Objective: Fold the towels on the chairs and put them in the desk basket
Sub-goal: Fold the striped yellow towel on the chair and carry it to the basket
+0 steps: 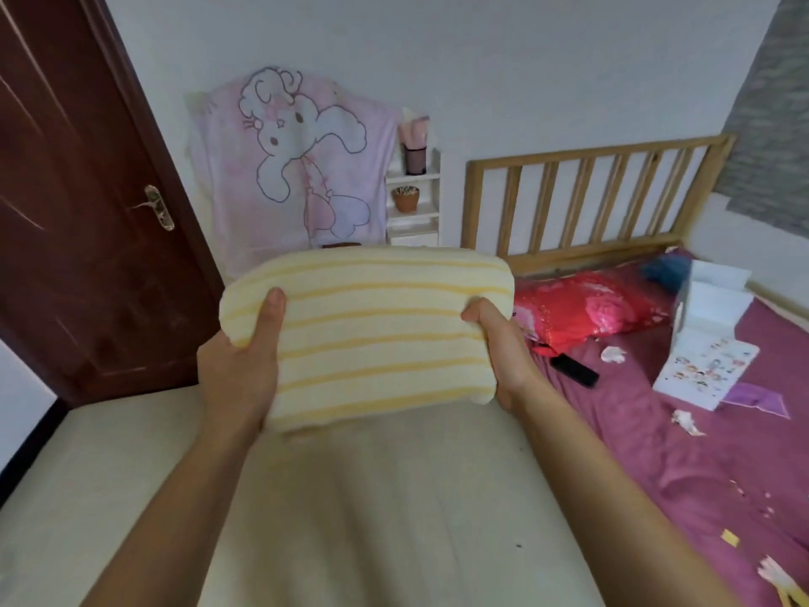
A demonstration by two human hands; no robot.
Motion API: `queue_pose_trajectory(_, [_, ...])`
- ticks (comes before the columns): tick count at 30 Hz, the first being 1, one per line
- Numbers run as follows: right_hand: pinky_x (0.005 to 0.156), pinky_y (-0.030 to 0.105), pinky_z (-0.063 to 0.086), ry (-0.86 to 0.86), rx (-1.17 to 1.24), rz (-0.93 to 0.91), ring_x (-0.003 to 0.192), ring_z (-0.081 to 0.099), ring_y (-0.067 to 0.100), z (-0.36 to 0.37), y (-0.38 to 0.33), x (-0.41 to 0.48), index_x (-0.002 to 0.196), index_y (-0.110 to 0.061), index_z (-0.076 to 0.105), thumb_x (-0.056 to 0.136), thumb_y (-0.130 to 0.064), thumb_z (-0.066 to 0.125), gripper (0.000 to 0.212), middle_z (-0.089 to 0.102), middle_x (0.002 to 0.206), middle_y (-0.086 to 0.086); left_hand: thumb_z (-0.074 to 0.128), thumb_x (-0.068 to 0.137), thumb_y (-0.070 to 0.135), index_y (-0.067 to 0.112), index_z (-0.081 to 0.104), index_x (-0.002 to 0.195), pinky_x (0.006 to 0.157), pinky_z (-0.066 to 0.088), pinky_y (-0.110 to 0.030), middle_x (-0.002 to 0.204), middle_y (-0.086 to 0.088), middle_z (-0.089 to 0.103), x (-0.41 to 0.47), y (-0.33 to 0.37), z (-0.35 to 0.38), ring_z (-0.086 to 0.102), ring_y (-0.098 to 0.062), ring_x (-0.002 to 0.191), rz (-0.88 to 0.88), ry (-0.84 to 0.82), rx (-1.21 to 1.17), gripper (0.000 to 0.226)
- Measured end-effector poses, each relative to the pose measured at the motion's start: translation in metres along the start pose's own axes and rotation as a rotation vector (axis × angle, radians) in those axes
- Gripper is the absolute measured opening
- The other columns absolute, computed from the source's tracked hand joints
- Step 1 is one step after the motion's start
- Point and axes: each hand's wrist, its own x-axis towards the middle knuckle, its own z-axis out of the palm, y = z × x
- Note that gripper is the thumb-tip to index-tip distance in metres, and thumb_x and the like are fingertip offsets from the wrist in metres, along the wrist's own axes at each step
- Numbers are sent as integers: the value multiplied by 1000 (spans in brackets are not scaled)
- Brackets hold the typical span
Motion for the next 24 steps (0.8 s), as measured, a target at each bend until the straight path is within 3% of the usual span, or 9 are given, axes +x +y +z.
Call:
queue_pose_trajectory(3, [80, 52, 55, -27, -39, 31, 105, 65, 45, 53, 6, 93, 117, -17, 66, 66, -43, 67, 57, 65, 116, 23, 68, 82, 57, 27, 68, 83, 67, 46, -18, 81, 19, 66, 94, -14, 10, 59, 8, 76, -6, 44, -25, 30])
queue_pose_trajectory(5, [84, 57, 55, -48, -57, 39, 104, 66, 41, 80, 11, 139, 113, -17, 67, 65, -42, 67, 54, 67, 113, 22, 68, 83, 57, 28, 66, 79, 71, 47, -22, 82, 18, 66, 141, -23, 16, 60, 7, 77, -13, 53, -31, 29])
queue_pose_trajectory(7, [79, 47, 56, -70, -40, 20, 91, 67, 32, 109, 17, 187, 108, -14, 66, 68, -35, 63, 46, 68, 96, 15, 69, 82, 56, 28, 67, 77, 73, 49, -24, 82, 16, 68, 197, -39, 22, 62, 3, 78, -18, 56, -54, 29])
queue_pose_trajectory(9, [75, 41, 53, -94, -31, 22, 87, 66, 28, 142, 26, 236, 109, -15, 66, 68, -35, 63, 46, 67, 92, 9, 70, 81, 57, 28, 67, 78, 71, 51, -25, 83, 13, 69, 254, -56, 28, 65, -1, 79, -38, 57, -76, 30])
queue_pose_trajectory(12, [74, 41, 56, -88, -51, 35, 92, 67, 30, 197, 46, 319, 110, -15, 65, 66, -39, 63, 50, 68, 95, 11, 69, 81, 57, 26, 66, 84, 67, 48, -22, 85, 14, 67, 355, -84, 39, 63, -1, 80, -63, 54, -86, 31])
queue_pose_trajectory(14, [80, 48, 58, -65, -75, 65, 99, 69, 33, 226, 58, 373, 114, -18, 66, 68, -40, 63, 51, 71, 105, 15, 68, 81, 59, 24, 68, 92, 74, 49, -26, 88, 14, 67, 420, -103, 50, 64, -6, 84, -81, 45, -57, 37])
queue_pose_trajectory(18, [87, 54, 57, -8, -137, 121, 99, 70, 34, 253, 82, 460, 108, -24, 69, 72, -38, 63, 39, 73, 106, 13, 65, 80, 65, 23, 68, 106, 88, 48, -34, 94, 7, 65, 527, -146, 83, 62, -18, 94, -169, -36, 35, 50])
queue_pose_trajectory(21, [84, 54, 58, 52, -176, 157, 94, 71, 33, 257, 107, 521, 100, -27, 70, 76, -35, 63, 26, 74, 100, 12, 65, 78, 68, 28, 61, 99, 87, 46, -33, 97, 9, 64, 583, -184, 115, 62, -18, 96, -255, -119, 60, 45])
queue_pose_trajectory(24, [82, 52, 60, 74, -185, 217, 96, 70, 34, 267, 138, 602, 102, -27, 71, 68, -39, 65, 37, 75, 101, 11, 60, 76, 75, 30, 64, 87, 88, 51, -37, 91, 10, 67, 652, -221, 152, 65, -19, 92, -311, -149, 142, 47])
